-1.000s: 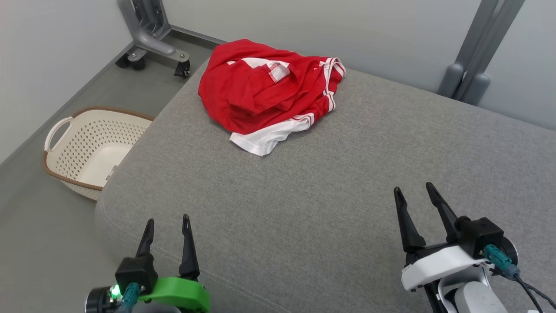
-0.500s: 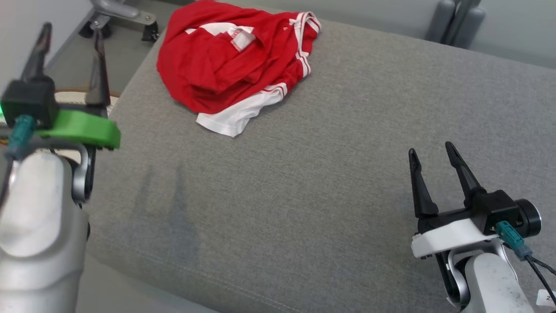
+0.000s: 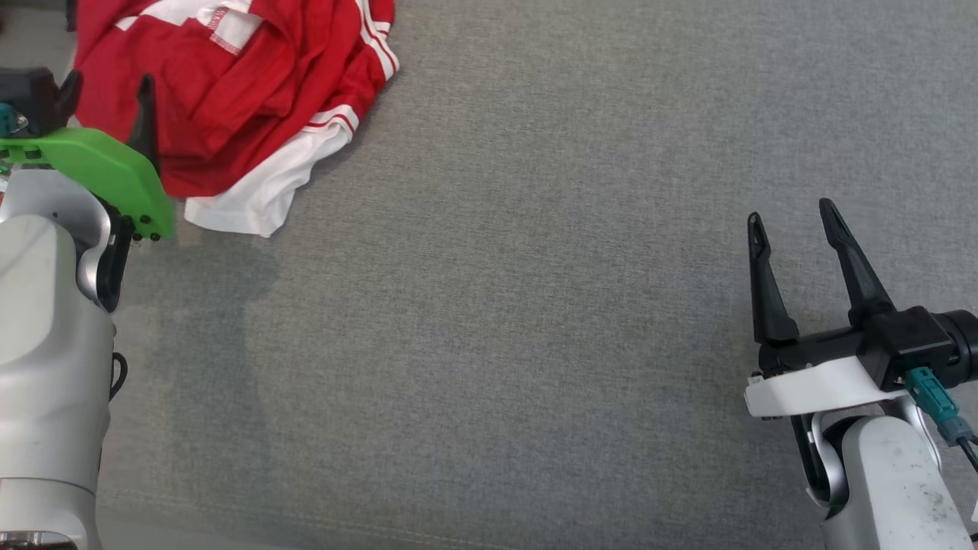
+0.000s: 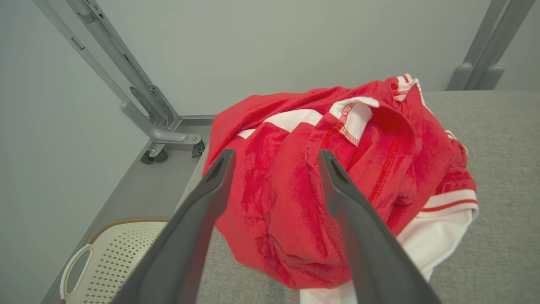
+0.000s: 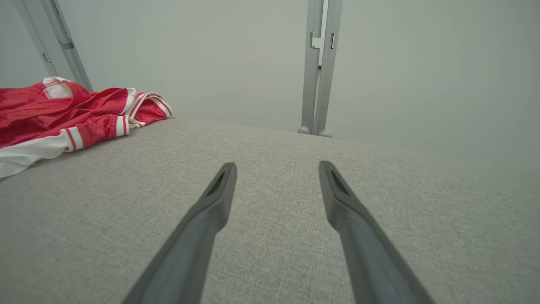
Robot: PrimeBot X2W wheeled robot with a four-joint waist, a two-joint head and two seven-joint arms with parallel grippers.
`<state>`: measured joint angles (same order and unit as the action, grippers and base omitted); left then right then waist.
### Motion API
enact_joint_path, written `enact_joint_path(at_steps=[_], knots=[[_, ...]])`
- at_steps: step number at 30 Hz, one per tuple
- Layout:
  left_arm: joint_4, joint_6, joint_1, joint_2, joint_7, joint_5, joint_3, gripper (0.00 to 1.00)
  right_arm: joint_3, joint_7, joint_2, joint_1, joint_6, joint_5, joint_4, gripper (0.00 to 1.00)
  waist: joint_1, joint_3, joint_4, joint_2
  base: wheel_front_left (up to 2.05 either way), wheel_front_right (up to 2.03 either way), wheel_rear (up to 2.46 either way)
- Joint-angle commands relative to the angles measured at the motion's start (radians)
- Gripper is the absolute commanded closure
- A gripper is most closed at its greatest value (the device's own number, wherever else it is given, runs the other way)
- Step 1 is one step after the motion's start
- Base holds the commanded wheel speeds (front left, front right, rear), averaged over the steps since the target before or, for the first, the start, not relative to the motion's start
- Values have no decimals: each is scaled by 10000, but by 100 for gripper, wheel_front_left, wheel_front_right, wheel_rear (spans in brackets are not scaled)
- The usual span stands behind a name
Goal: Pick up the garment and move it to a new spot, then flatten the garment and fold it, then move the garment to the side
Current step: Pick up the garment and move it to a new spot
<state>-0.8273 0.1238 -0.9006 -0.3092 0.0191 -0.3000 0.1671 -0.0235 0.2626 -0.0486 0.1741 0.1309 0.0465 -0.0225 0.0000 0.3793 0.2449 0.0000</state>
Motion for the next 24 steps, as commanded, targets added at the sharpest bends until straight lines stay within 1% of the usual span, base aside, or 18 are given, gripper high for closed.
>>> enact_joint_path(at_steps=[1,4,8,9,10,11,12,13,14,15,20,24], knots=[[-295,43,-254,-84,-141,-94,61,0,-34,35,-30,172,-3,51,130,0,0,787,-717,0,0,0,0],[-944,58,-295,44,-387,-447,145,0,-69,35,-32,173,-3,45,257,0,0,875,-750,0,0,0,0],[-1534,66,-414,66,-380,-693,286,0,-45,35,-32,185,-3,-39,294,0,0,868,-753,0,0,0,0],[-1636,66,-432,64,-344,-754,326,20,-35,35,-32,202,-3,-72,288,0,0,831,-749,0,0,0,0],[-1730,67,-444,46,-285,-810,392,60,-20,35,-32,203,-3,-106,272,0,0,771,-745,0,0,0,0],[-1796,68,-472,-15,-171,-834,447,73,-14,35,-32,192,-3,-124,244,0,0,696,-739,0,0,0,0],[-1852,69,-508,-80,-60,-833,482,78,-13,35,-32,191,-3,-147,222,0,0,616,-735,0,0,0,0],[-1918,68,-563,-150,74,-793,534,88,-12,35,-32,185,-3,-197,187,0,0,516,-732,0,0,0,0],[-1945,68,-602,-184,190,-745,583,93,-17,35,-32,179,-3,-222,158,0,0,408,-732,0,0,0,0],[-1982,69,-652,-227,320,-710,646,100,-17,35,-32,167,-3,-282,117,0,0,265,-737,0,0,0,0],[-1891,61,-1018,-464,907,-520,844,100,-44,35,-34,48,-3,-621,-98,0,0,-561,-811,0,0,0,0],[-1553,-67,-1403,-574,1506,-243,1044,100,-92,35,-34,-147,-3,-931,-287,0,0,-1359,-959,0,0,0,0]])
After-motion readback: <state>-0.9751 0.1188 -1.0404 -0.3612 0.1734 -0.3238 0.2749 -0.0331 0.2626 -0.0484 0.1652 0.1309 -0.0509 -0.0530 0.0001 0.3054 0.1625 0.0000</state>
